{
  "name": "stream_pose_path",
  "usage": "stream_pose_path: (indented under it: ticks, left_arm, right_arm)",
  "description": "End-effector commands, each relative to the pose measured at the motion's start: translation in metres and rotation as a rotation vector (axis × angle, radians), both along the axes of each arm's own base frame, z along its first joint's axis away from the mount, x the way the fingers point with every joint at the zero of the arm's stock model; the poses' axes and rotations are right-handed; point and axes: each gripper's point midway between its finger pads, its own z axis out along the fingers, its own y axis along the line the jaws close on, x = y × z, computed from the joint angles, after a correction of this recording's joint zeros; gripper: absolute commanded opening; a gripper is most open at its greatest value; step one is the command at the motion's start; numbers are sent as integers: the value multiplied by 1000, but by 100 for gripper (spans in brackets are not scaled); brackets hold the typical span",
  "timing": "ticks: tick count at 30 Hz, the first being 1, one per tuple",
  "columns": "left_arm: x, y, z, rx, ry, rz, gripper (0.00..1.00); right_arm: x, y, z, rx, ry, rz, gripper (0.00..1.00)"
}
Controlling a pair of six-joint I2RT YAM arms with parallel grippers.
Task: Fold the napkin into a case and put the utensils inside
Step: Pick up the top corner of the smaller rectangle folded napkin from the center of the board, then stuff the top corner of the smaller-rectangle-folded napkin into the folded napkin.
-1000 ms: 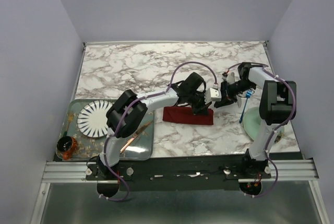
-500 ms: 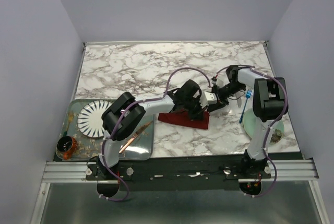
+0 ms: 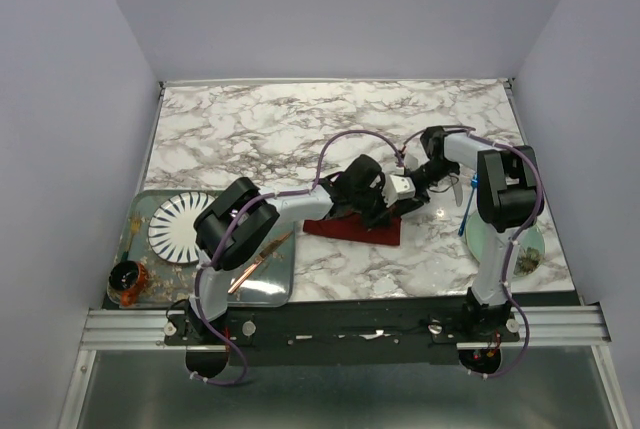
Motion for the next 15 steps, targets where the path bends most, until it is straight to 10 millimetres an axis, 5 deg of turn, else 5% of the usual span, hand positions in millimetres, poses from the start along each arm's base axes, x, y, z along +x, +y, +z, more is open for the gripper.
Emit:
stream_pose_path:
  ticks: [1,5,15]
  left_arm:
    - [12,-8,22,-49,-69,33,0]
    - [15,-9,25,-57,-81,43,0]
    - [18,-7,31,-53,-73,86,0]
  right_arm:
    - [16,0,11,-26,-71,-1,18]
    - [17,0,23,-13,-80,5,18]
    - [-8,-18,-36,-127,18,69,18]
